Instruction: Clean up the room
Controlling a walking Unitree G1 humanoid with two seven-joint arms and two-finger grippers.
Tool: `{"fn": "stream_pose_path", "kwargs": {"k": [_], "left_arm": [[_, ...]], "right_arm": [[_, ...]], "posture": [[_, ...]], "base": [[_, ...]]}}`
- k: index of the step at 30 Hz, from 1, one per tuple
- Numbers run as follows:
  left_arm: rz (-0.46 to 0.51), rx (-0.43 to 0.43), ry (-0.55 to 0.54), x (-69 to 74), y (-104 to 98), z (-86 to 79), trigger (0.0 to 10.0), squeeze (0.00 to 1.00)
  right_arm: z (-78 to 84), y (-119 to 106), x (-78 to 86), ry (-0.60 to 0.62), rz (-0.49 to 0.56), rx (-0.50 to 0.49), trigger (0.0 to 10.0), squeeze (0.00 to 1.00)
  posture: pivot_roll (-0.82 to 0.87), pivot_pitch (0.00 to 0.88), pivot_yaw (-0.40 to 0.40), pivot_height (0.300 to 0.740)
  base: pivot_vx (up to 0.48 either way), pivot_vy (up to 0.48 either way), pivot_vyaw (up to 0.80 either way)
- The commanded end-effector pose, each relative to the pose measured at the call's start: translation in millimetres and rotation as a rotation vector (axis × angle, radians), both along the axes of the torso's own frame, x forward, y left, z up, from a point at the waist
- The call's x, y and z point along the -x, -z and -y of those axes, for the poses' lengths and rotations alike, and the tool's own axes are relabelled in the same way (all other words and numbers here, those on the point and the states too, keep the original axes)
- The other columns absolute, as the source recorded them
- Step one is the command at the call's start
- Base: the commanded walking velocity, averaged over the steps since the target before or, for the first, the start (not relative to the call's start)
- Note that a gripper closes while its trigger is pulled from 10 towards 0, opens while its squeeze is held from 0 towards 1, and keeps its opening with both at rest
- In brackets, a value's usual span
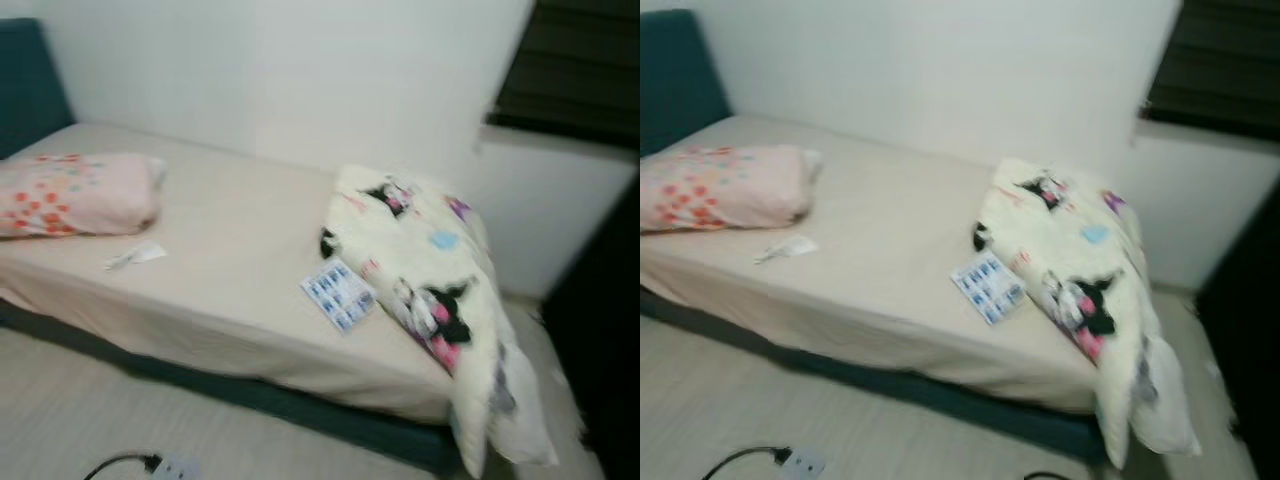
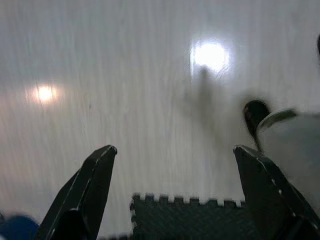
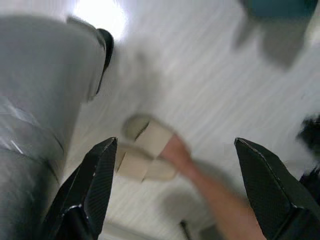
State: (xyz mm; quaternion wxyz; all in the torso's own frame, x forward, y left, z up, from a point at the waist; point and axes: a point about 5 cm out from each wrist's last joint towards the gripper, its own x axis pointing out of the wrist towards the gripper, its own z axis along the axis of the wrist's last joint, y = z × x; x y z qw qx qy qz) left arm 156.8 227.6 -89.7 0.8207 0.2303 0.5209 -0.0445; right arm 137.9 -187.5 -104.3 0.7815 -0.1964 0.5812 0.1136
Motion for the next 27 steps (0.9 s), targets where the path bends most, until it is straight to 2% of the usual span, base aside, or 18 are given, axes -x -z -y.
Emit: {"fn": "stream_pose_path", "kwargs": {"k": [1, 8, 21, 27], "left_arm": [[0.008, 0.011, -0.001, -3.6, -1.1, 1.6, 10.0, 0.0], [0.007, 0.025, 0.008, -4.3, -1.1, 3.1, 10.0, 0.0], [0.004, 0.043, 0.01, -4.4, -0.8, 4.9, 10.0, 0.0], [0.007, 0.055, 0.011, -4.6, -0.8, 5.9, 10.0, 0.0]], "right_arm": [[-3.7, 0.6, 0.4, 0.002, 0.001, -0.005, 10.0, 0.0], [-2.6, 0.8, 1.2, 0.014, -0.008, 0.0, 10.0, 0.0], [-1.0, 0.7, 1.6, 0.005, -0.019, 0.013, 10.0, 0.0], [-0.6, 0.6, 1.4, 0.001, -0.021, 0.017, 10.0, 0.0]], "posture": [[0.04, 0.0, -0.062, 0.74], [0.04, 0.0, -0.063, 0.74], [0.04, 0.0, -0.066, 0.74], [0.04, 0.0, -0.066, 0.74]], "base": [[0.398, 0.0, 0.0], [0.34, 0.0, 0.0], [0.28, 0.0, -0.75], [0.0, 0.0, -0.72]]}}
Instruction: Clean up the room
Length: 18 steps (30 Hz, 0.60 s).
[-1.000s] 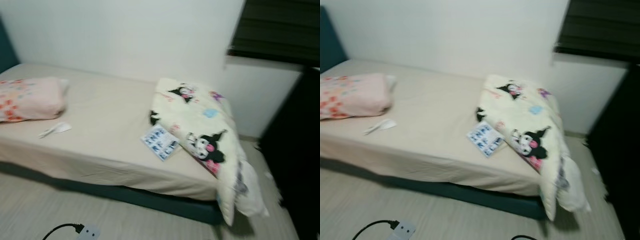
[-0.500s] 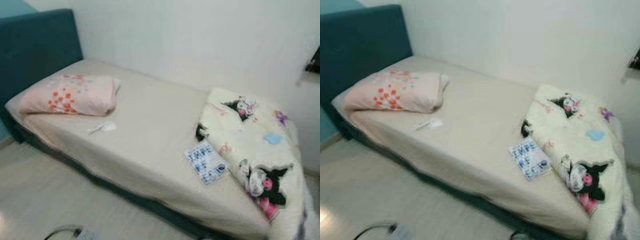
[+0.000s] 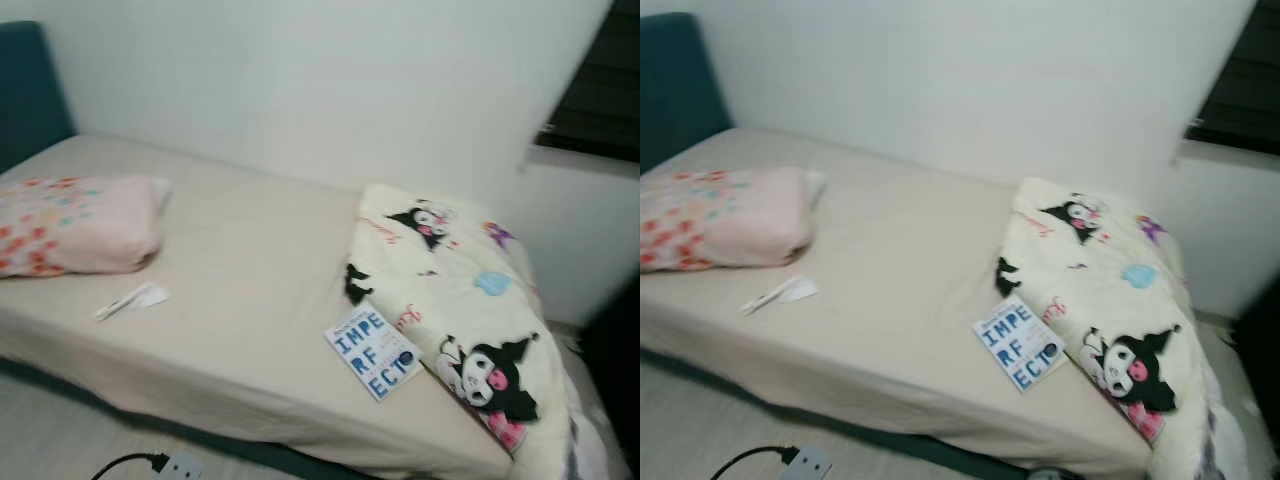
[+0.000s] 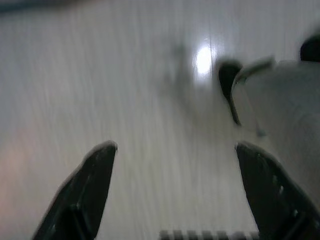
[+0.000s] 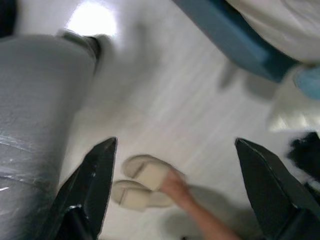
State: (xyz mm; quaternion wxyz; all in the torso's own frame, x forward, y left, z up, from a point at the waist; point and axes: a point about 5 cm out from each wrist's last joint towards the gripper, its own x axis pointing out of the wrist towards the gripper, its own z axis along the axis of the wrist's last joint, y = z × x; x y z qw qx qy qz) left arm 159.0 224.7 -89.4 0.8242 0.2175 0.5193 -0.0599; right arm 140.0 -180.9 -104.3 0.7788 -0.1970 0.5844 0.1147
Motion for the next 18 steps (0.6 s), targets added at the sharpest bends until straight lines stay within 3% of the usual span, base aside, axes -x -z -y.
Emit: {"fn": "stream_pose_path", "kwargs": {"k": [1, 18], "left_arm": [[0.008, 0.017, -0.002, -2.5, -0.5, 2.9, 10.0, 0.0], [0.02, 0.028, -0.034, -1.8, -0.1, 3.6, 10.0, 0.0]], "right_arm": [[5.9, 0.6, 3.6, 0.002, -0.013, 0.015, 10.0, 0.0], [7.1, 0.5, 3.6, -0.001, -0.011, 0.031, 10.0, 0.0]], "posture": [[0.04, 0.0, -0.066, 0.74], [0.03, 0.0, -0.07, 0.74]], "base": [[0.0, 0.0, -0.72], [0.0, 0.0, -0.71]]}}
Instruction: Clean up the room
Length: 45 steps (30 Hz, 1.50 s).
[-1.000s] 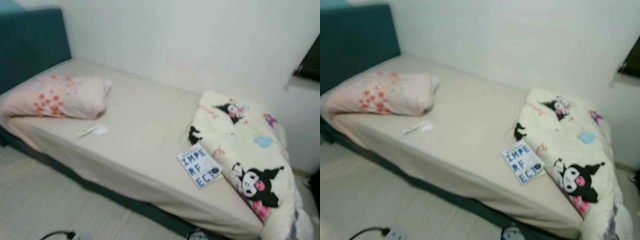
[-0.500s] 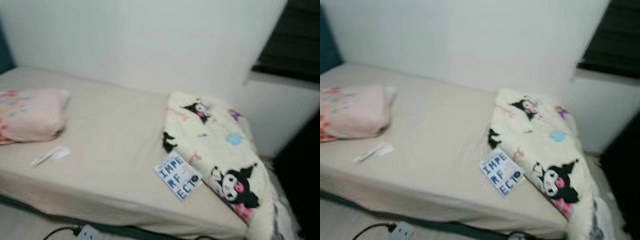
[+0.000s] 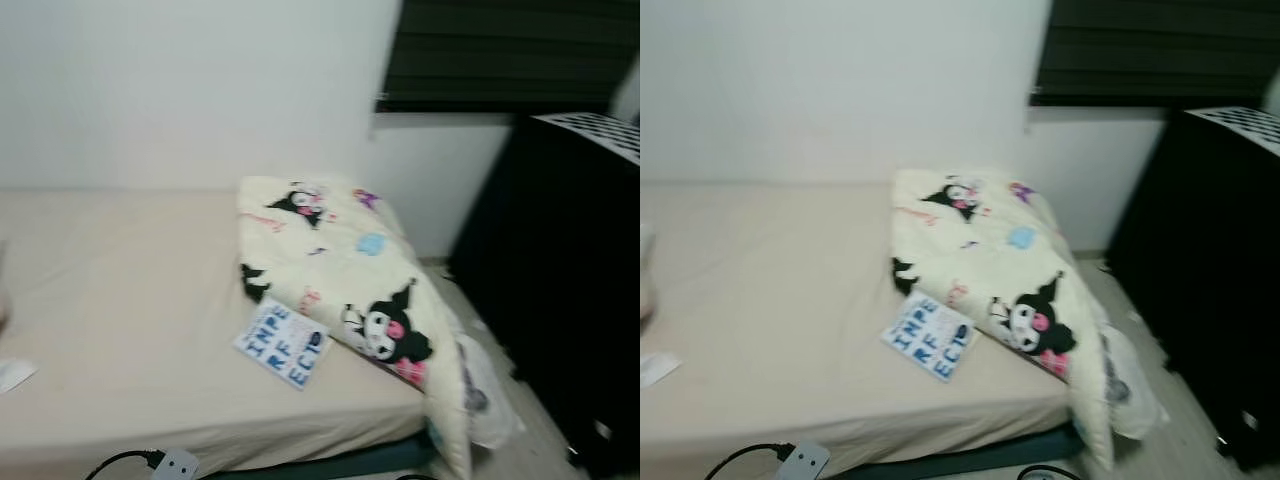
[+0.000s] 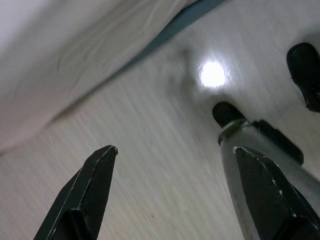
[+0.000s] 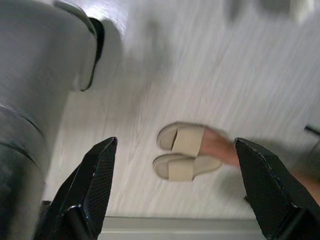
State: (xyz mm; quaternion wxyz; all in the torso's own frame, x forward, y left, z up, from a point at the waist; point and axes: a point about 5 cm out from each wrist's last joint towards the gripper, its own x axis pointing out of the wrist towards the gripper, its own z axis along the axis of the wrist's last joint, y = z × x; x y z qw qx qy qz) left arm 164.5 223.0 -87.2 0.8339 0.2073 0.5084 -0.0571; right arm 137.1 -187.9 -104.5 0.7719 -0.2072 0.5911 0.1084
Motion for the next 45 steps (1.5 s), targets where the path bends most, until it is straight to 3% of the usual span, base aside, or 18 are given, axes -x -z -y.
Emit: {"fn": "stream_pose_path", "kwargs": {"k": [1, 9, 16, 28, 40, 45], "left_arm": [[-0.007, 0.006, -0.03, 4.1, 2.2, 1.6, 10.0, 0.0], [0.0, -0.023, -0.075, 6.8, 3.0, -0.5, 10.0, 0.0], [0.0, -0.021, -0.079, 7.8, 3.3, -0.6, 10.0, 0.0], [0.001, -0.016, -0.079, 9.7, 4.1, 0.0, 10.0, 0.0], [0.044, 0.003, -0.112, 7.8, 3.3, 2.1, 10.0, 0.0], [0.115, 0.068, -0.203, 6.3, 1.9, 4.2, 10.0, 0.0]], "right_arm": [[0.0, 0.3, 0.6, 0.01, 0.01, 0.0, 10.0, 0.0], [-2.5, 0.3, 0.1, -0.004, 0.03, -0.038, 10.0, 0.0], [-3.0, 0.3, 0.0, -0.02, 0.033, -0.035, 10.0, 0.0], [-1.2, 1.1, 2.8, -0.003, 0.03, -0.012, 10.0, 0.0], [0.3, 0.9, 2.6, 0.01, 0.031, -0.013, 10.0, 0.0], [0.2, 0.7, 2.1, 0.023, 0.041, -0.025, 10.0, 0.0]], "posture": [[0.03, 0.0, -0.07, 0.74], [0.03, 0.0, -0.067, 0.74], [0.03, 0.0, -0.065, 0.74], [0.03, 0.0, -0.06, 0.74], [0.02, 0.0, -0.06, 0.74], [0.02, 0.0, -0.062, 0.74]], "base": [[0.0, 0.0, -0.71], [0.0, -0.375, -0.09], [0.0, -0.475, 0.59], [0.0, -0.453, 0.0], [0.0, 0.0, 0.0], [0.111, 0.0, 0.0]]}}
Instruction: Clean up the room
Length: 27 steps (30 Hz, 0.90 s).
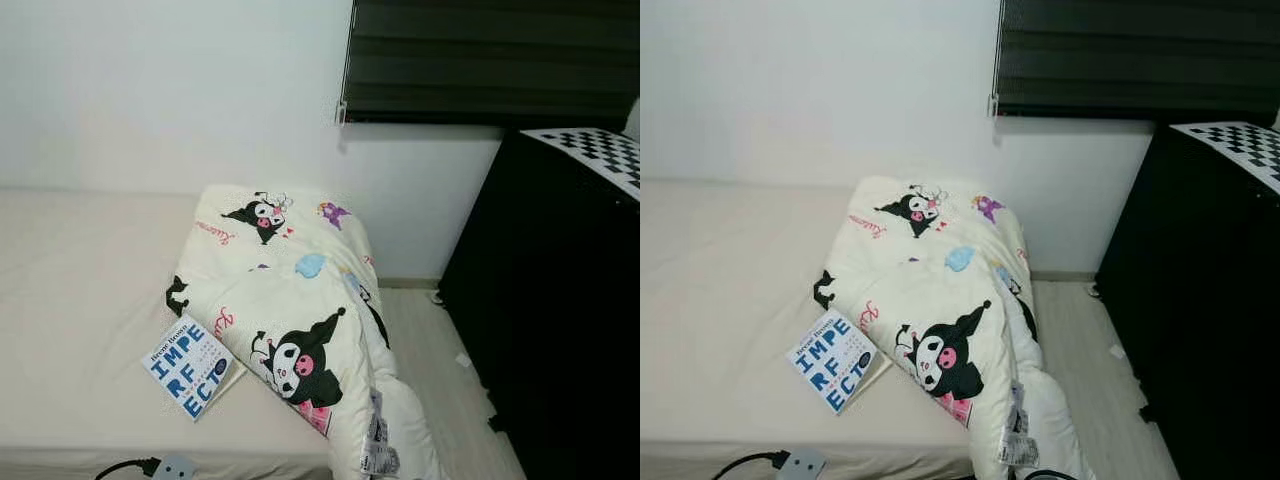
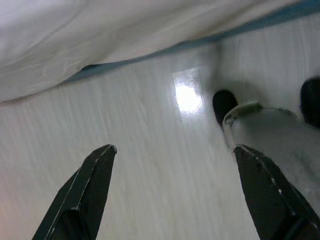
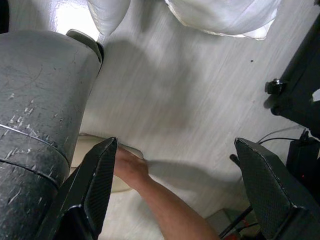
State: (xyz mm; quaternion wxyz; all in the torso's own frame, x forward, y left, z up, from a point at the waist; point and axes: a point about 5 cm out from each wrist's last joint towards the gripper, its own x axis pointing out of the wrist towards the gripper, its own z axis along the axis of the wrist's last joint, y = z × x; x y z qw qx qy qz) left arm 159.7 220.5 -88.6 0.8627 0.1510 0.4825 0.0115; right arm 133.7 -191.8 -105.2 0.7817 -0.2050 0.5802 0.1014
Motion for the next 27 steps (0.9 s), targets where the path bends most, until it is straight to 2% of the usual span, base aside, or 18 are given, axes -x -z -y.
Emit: {"fn": "stream_pose_path", "kwargs": {"k": [1, 2, 6, 10, 13, 14, 15, 19, 22, 27], "left_arm": [[0.022, 0.029, -0.037, 1.5, 0.5, 1.7, 10.0, 0.0], [0.022, 0.029, -0.037, 1.5, 0.5, 1.7, 10.0, 0.0], [0.119, 0.111, -0.092, -2.2, -2.7, 5.4, 10.0, 0.0], [0.207, 0.198, -0.058, -8.3, -7.7, 11.5, 10.0, 0.0], [0.392, 0.306, -0.015, -83.0, -51.7, 6.5, 10.0, 0.0], [0.435, 0.334, -0.005, -96.4, -62.5, 5.8, 10.0, 0.0], [0.466, 0.347, 0.006, -103.4, -69.3, 4.7, 10.0, 0.0], [0.522, 0.335, 0.043, -112.6, -79.9, 2.3, 10.0, 0.0], [0.533, 0.331, 0.051, -113.9, -81.7, 2.0, 10.0, 0.0], [0.508, 0.305, 0.034, -112.6, -80.0, -3.1, 10.0, 0.0]], "right_arm": [[-3.6, 0.0, -1.3, 0.012, 0.01, -0.024, 10.0, 0.0], [-3.6, 0.0, -1.3, 0.012, 0.01, -0.024, 10.0, 0.0], [-3.2, -0.2, -1.6, 0.017, 0.02, -0.026, 10.0, 0.0], [-3.1, -0.2, -1.4, 0.024, 0.03, -0.033, 10.0, 0.0], [-3.5, 0.0, -1.0, 0.043, 0.041, -0.041, 10.0, 0.0], [-3.8, 0.0, -0.8, 0.051, 0.045, -0.047, 10.0, 0.0], [-4.1, 0.1, -0.5, 0.063, 0.05, -0.053, 10.0, 0.0], [-3.9, 0.5, 0.9, 0.083, 0.053, -0.056, 10.0, 0.0], [-3.7, 0.7, 1.3, 0.082, 0.052, -0.053, 10.0, 0.0], [-2.1, 1.7, 4.8, 0.074, 0.037, -0.034, 10.0, 0.0]], "posture": [[0.02, 0.0, -0.062, 0.74], [0.02, 0.0, -0.062, 0.74], [0.02, 0.0, -0.065, 0.74], [0.02, 0.0, -0.065, 0.74], [0.02, 0.0, -0.064, 0.74], [0.02, 0.0, -0.063, 0.74], [0.02, 0.0, -0.064, 0.74], [0.02, 0.0, -0.061, 0.74], [0.02, 0.0, -0.061, 0.74], [0.02, 0.0, -0.063, 0.74]], "base": [[0.277, 0.0, 0.0], [0.277, 0.0, 0.0], [0.397, 0.0, 0.0], [0.416, 0.0, 0.0], [0.251, 0.0, 0.0], [0.0, 0.0, 0.0], [0.0, 0.0, 0.0], [0.0, 0.0, 0.0], [0.0, 0.0, 0.0], [0.0, 0.0, 0.0]]}}
